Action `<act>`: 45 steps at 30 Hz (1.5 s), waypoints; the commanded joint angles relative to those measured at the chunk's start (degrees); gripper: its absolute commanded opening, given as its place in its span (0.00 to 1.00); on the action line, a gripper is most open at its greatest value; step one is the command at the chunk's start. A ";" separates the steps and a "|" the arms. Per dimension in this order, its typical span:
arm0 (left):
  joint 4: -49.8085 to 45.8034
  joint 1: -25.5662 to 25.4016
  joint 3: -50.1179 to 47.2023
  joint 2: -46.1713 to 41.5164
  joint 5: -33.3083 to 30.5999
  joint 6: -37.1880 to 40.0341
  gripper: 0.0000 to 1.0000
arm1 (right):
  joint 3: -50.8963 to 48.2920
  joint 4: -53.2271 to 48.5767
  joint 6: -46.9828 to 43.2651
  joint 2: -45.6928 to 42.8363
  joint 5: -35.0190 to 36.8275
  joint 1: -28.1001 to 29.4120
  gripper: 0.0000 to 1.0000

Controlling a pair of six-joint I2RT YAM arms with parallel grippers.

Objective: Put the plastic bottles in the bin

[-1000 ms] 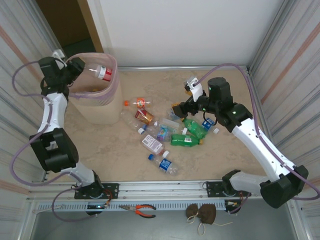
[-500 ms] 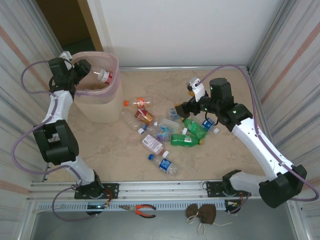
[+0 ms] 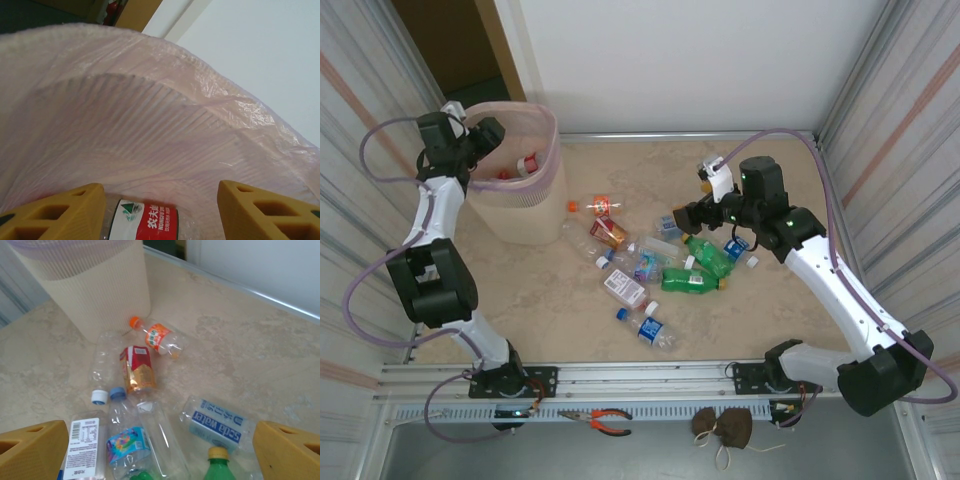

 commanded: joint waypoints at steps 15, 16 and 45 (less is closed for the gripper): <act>-14.90 -3.94 1.30 -14.26 15.05 11.92 0.60 | 2.13 -18.57 13.86 2.92 13.98 -11.05 0.87; -15.78 -4.63 0.71 -15.06 15.76 12.40 0.60 | 2.38 -19.73 13.27 4.13 14.47 -11.38 0.86; -15.57 -16.37 -11.10 -24.50 15.84 10.96 0.61 | 12.88 -22.00 5.65 40.75 16.84 -15.26 0.80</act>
